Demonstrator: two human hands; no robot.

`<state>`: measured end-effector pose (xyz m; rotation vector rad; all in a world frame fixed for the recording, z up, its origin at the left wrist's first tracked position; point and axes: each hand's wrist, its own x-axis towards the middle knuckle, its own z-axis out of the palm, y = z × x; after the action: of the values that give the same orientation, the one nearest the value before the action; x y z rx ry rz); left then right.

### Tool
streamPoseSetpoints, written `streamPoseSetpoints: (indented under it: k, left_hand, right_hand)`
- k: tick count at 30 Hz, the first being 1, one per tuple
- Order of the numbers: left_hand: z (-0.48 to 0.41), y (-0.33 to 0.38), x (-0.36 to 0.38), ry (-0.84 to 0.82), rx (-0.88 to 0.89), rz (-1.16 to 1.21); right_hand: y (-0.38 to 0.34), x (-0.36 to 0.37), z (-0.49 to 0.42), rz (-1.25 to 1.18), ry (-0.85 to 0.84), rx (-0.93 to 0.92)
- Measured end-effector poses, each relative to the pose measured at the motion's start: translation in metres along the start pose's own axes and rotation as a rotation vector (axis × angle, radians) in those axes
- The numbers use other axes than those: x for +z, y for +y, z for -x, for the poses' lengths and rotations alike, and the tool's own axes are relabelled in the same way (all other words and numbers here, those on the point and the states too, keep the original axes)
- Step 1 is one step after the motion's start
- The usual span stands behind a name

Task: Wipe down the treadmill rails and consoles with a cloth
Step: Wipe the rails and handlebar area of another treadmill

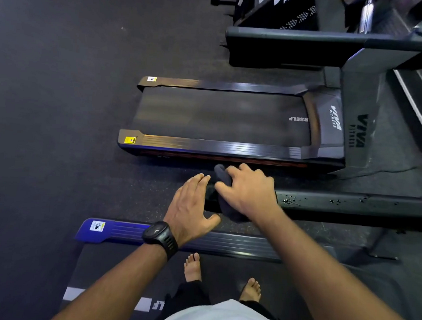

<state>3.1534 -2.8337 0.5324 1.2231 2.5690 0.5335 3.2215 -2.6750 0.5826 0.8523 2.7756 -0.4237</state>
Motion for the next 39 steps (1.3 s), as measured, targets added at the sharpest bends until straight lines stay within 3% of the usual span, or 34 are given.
streamPoseSetpoints:
  k: [2,4,8,10,13,15,18,21,23,26,28,31,33,35,37,39]
  left_hand:
    - [-0.002,0.001,0.0,-0.003,0.015,-0.013]
    - [-0.002,0.002,0.001,-0.017,0.042,-0.043]
    - [-0.002,0.002,0.001,-0.003,0.066,-0.068]
    - [-0.003,0.003,0.002,0.005,0.065,-0.07]
    - [-0.004,0.005,0.003,0.0,0.069,-0.074]
    - [-0.003,0.005,0.002,-0.008,0.08,-0.084]
    - [-0.002,0.005,0.001,0.008,0.093,-0.089]
    - [-0.003,0.005,0.002,0.035,0.105,-0.085]
    - [-0.005,0.007,0.002,0.033,0.106,-0.095]
    - [-0.008,0.01,0.001,0.02,0.116,-0.124]
    - [-0.009,0.012,0.0,0.0,0.142,-0.15]
    - [-0.009,0.014,0.003,0.002,0.168,-0.157]
    - [-0.009,0.014,0.004,0.026,0.164,-0.129]
    - [-0.009,0.014,0.005,0.037,0.159,-0.122]
    - [-0.009,0.014,0.006,0.032,0.158,-0.137]
    - [-0.007,0.016,0.006,0.017,0.16,-0.165]
  right_hand:
    - [0.0,-0.015,-0.03,-0.036,-0.253,0.093]
    - [0.004,-0.018,-0.044,-0.053,-0.29,0.15]
    - [0.004,0.004,0.011,0.067,0.076,0.005]
    - [0.01,0.005,0.018,0.072,0.108,-0.063]
    - [0.015,-0.012,-0.026,-0.011,-0.223,0.073]
    - [0.014,-0.018,-0.042,-0.015,-0.32,0.132]
    - [0.011,-0.01,-0.028,-0.033,-0.158,0.11]
    - [0.012,0.0,0.012,0.068,0.075,-0.069]
    - [0.017,-0.002,0.005,0.028,0.033,-0.056]
    - [0.017,-0.014,-0.029,-0.025,-0.217,0.115]
    - [0.014,-0.012,-0.033,-0.022,-0.197,0.177]
    - [0.013,0.01,0.006,0.083,0.112,0.031]
    - [0.017,0.014,0.026,0.133,0.194,-0.058]
    - [0.019,0.003,0.007,0.051,0.072,-0.013]
    - [0.017,-0.01,-0.02,-0.032,-0.153,0.093]
    - [0.016,-0.012,-0.031,-0.048,-0.182,0.168]
